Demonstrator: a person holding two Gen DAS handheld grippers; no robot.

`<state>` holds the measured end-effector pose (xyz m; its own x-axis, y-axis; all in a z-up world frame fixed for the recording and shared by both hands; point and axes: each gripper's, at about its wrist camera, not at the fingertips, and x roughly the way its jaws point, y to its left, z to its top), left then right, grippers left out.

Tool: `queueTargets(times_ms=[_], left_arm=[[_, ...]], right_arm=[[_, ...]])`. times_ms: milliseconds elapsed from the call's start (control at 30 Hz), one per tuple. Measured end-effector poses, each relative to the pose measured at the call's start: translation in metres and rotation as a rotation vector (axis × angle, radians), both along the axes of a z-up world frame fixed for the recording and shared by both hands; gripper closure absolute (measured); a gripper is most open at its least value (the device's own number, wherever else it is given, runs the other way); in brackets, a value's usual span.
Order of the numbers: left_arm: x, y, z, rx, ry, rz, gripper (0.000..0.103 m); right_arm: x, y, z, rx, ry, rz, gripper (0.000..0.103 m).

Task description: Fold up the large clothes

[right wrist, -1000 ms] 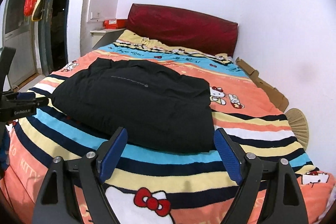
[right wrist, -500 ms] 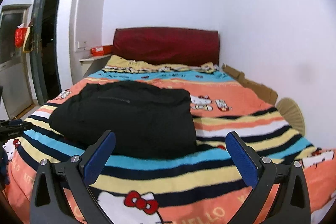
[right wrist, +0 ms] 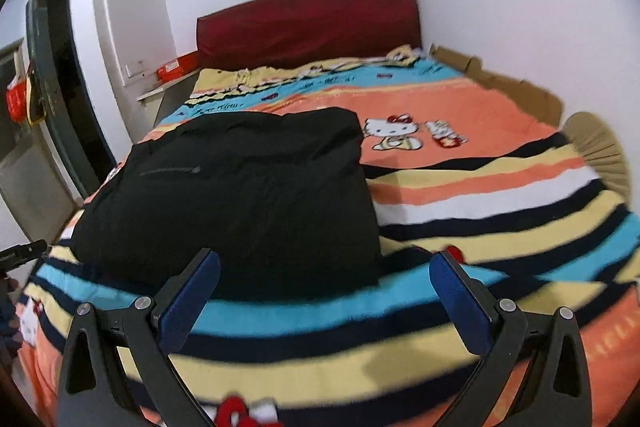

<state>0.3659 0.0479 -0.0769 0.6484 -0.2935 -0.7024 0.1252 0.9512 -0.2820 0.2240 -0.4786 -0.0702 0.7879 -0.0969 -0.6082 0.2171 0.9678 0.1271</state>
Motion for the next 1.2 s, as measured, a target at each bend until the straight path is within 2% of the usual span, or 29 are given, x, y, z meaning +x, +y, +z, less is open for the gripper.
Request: queueTargets(times_ms=[133,233,267,300,400,500,667,733,767,800,833,867,900,933,1033,1133,1200], left_arm=[[0.061,-0.004,-0.018,-0.07,0.06,-0.044,0.049],[0.101,-0.011,-0.043,-0.076,0.119,-0.094,0.049],[0.115,-0.011,-0.056,-0.102,0.151,-0.117,0.045],[0.125,-0.009,-0.066,-0.126,0.171,-0.125,0.032],[0.144,0.0,-0.095,-0.219,0.229,-0.155,0.011],[0.156,-0.004,-0.118,-0.267,0.277,-0.199,0.005],[0.164,-0.014,-0.134,-0.353,0.282,-0.249,0.004],[0.161,-0.018,-0.135,-0.376,0.257,-0.239,0.007],[0.158,-0.02,-0.133,-0.38,0.243,-0.242,0.024],[0.153,-0.025,-0.127,-0.411,0.217,-0.27,0.048],[0.15,-0.027,-0.123,-0.41,0.2,-0.267,0.055],[0.145,-0.033,-0.113,-0.385,0.161,-0.271,0.066],[0.142,-0.037,-0.106,-0.366,0.141,-0.271,0.073],[0.139,-0.04,-0.101,-0.358,0.131,-0.265,0.075],[0.13,-0.044,-0.086,-0.352,0.102,-0.263,0.082],[0.119,-0.045,-0.07,-0.368,0.073,-0.279,0.084],[0.102,-0.043,-0.056,-0.371,0.056,-0.298,0.084]], right_arm=[[0.059,-0.032,-0.025,0.113,0.072,0.007,0.001],[0.093,-0.053,-0.05,0.191,0.128,0.024,0.001],[0.102,-0.06,-0.059,0.222,0.146,0.03,0.001],[0.114,-0.068,-0.072,0.267,0.178,0.042,0.001],[0.137,-0.087,-0.111,0.42,0.252,0.104,0.001],[0.152,-0.091,-0.138,0.553,0.304,0.18,0.001],[0.163,-0.085,-0.157,0.616,0.336,0.252,0.001],[0.164,-0.084,-0.163,0.653,0.351,0.256,0.0],[0.165,-0.082,-0.164,0.663,0.361,0.263,0.0],[0.164,-0.08,-0.162,0.658,0.356,0.264,0.002],[0.163,-0.077,-0.159,0.658,0.337,0.275,0.019],[0.161,-0.075,-0.157,0.676,0.314,0.284,0.03],[0.159,-0.074,-0.152,0.694,0.286,0.287,0.045],[0.157,-0.072,-0.147,0.692,0.268,0.288,0.056],[0.149,-0.062,-0.128,0.619,0.235,0.298,0.071],[0.135,-0.052,-0.104,0.557,0.181,0.307,0.078],[0.12,-0.047,-0.088,0.55,0.14,0.313,0.08]])
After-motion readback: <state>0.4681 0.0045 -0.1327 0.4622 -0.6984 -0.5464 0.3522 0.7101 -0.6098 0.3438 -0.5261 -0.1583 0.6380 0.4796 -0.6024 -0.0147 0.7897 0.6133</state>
